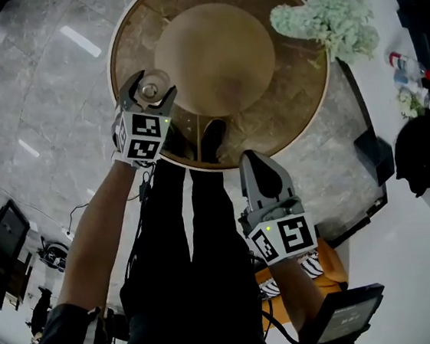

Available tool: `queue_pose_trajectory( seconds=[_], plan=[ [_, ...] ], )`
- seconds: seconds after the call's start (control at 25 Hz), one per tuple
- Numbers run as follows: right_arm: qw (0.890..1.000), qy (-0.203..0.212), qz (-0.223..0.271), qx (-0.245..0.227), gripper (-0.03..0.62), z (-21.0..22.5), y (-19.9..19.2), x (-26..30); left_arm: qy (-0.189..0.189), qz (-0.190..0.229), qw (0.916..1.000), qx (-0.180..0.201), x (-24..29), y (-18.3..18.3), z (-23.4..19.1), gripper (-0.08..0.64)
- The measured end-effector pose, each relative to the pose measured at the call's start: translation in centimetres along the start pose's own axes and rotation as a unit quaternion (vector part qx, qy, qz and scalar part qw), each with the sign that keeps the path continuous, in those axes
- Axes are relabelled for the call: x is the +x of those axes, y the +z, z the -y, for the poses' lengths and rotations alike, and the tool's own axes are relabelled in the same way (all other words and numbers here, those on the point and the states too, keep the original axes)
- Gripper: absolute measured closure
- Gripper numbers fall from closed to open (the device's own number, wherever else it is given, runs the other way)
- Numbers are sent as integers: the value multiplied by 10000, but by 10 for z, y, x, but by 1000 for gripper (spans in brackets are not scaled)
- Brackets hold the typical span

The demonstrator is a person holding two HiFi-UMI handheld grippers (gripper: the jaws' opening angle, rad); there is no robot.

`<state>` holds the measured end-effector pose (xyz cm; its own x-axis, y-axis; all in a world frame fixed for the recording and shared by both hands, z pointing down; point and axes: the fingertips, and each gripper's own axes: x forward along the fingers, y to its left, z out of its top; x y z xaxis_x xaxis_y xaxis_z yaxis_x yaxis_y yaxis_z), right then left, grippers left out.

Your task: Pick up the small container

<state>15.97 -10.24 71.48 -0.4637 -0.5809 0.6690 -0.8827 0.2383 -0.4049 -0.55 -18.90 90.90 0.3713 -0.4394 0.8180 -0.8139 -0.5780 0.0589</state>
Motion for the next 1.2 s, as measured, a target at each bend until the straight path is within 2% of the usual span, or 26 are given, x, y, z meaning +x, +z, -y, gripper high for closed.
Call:
queue_pose_trajectory(
  seconds=[0.12, 0.36, 0.56, 1.04, 1.2],
  plan=[
    [10000, -23, 8, 34, 584, 0, 1, -3, -122, -35, 9999, 61, -7, 2, 6, 225],
    [9999, -11, 156, 55, 584, -4, 15, -13, -147, 42, 9998, -86, -36, 21, 11, 226],
    [9994, 62, 328, 49, 584, -18, 33, -29, -124, 185, 9991, -351, -81, 45, 14, 225],
    [9969, 96, 739, -260, 584, -43, 79, -72, -181, 730, 9957, -537, -204, 93, 32, 227],
    [9962, 137, 777, -364, 585, -57, 88, -87, -268, 839, 9928, -816, -243, 105, 37, 225]
  ],
)
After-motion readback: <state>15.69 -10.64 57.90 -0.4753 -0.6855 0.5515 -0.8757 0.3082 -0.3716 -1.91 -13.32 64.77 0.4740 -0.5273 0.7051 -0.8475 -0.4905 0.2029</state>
